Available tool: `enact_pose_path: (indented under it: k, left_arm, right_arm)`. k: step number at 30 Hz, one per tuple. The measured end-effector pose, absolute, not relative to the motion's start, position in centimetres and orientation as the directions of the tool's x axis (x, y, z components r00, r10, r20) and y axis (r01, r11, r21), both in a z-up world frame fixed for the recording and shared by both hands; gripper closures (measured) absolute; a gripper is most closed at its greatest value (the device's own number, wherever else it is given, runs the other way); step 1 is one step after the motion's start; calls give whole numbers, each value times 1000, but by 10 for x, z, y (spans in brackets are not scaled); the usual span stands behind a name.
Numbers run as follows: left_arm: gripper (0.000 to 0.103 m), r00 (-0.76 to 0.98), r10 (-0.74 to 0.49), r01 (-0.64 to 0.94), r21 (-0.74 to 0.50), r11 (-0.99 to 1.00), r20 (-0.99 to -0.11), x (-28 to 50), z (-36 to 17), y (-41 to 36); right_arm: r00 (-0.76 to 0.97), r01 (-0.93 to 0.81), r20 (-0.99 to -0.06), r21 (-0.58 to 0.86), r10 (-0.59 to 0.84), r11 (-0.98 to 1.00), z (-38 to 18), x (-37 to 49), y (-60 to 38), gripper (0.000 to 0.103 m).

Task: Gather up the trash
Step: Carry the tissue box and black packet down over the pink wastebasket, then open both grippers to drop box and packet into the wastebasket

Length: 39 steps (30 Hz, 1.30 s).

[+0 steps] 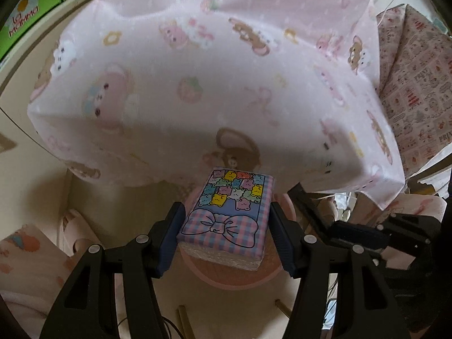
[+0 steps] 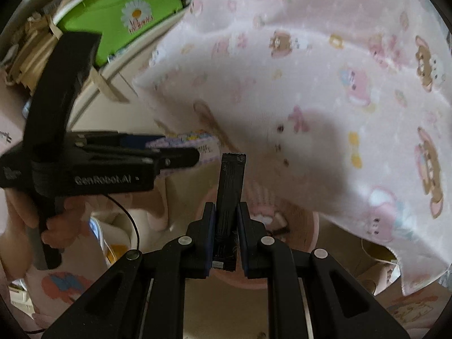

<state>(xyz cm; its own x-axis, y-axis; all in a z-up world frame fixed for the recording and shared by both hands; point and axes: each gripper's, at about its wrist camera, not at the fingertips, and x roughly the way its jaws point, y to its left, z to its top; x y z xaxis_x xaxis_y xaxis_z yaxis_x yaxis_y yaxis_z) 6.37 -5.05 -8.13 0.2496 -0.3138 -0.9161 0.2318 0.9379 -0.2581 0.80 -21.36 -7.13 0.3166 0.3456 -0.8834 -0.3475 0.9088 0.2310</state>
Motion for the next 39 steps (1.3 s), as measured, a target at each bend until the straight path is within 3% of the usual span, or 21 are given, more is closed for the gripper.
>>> enact_pose_path:
  k: [22,39]
  left_arm:
    - [44,78,-160,193,-142,971,-984,72,-162,-77]
    - [44,6,-103,226,-99,969,-995,60,-197,-90]
  right_arm:
    - [89,-241,-995,22,44,970,-198,26,-202,86]
    - [38,-214,-999,-30,-23,976,-229,31,-208,85]
